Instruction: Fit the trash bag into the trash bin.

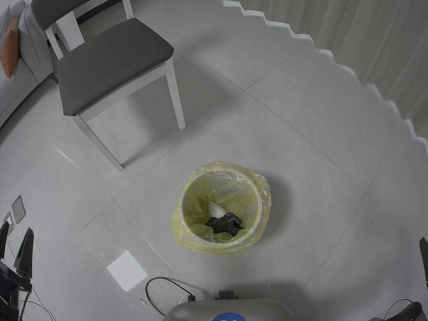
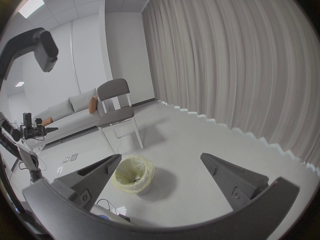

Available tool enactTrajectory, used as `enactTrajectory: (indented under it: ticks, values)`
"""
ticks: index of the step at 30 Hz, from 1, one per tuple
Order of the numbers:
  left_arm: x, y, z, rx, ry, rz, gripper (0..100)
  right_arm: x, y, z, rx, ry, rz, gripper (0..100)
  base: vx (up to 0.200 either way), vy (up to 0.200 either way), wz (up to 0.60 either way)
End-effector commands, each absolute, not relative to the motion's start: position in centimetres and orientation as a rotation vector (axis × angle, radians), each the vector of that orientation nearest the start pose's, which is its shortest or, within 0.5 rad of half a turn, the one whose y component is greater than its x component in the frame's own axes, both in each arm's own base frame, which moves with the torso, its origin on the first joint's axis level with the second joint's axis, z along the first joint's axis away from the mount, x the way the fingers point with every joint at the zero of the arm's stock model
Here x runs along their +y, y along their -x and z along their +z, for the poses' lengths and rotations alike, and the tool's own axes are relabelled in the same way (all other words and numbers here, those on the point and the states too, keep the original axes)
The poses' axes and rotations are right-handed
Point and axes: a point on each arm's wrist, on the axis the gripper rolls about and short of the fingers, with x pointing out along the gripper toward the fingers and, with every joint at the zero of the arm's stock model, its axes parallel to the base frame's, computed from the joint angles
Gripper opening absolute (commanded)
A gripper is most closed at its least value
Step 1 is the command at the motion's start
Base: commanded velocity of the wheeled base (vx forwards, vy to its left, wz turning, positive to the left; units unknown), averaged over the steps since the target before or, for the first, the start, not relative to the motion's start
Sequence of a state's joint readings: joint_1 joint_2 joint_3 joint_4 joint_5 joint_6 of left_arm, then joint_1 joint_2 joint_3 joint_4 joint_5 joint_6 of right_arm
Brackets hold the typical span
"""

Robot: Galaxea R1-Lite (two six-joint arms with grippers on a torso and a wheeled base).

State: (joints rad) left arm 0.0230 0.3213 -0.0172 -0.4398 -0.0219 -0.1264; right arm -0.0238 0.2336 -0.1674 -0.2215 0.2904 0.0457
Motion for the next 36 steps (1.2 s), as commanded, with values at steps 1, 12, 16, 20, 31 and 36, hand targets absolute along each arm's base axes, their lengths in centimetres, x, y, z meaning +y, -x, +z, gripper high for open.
enactTrajectory:
  ticks: [1, 12, 16, 20, 31, 36]
  values:
    - [-0.4, 1.8, 10.9, -0.224, 0.094, 0.062, 100, 0.9, 1.9, 10.8, -0.151, -0.007, 0.246, 100, 0.0, 0.0, 0.0]
    - [-0.3, 1.5, 8.4, 0.025, 0.001, 0.083, 100, 0.8, 1.6, 8.5, 0.018, -0.004, 0.252, 100, 0.0, 0.0, 0.0]
    - [-0.3, 1.5, 7.7, 0.09, 0.002, 0.095, 100, 0.7, 1.9, 8.4, -0.007, 0.009, 0.311, 100, 0.0, 0.0, 0.0]
    - [-0.3, 1.6, 7.7, 0.094, 0.001, 0.092, 100, 0.6, 2.4, 8.3, -0.067, 0.019, 0.282, 100, 0.0, 0.0, 0.0]
    - [-0.3, 1.5, 7.7, 0.096, 0.003, 0.073, 100, 0.5, 2.4, 8.3, -0.065, 0.012, 0.227, 100, 0.0, 0.0, 0.0]
    - [-0.4, 1.5, 7.7, 0.097, -0.001, 0.065, 100, 0.4, 2.4, 8.3, -0.066, 0.013, 0.165, 100, 0.0, 0.0, 0.0]
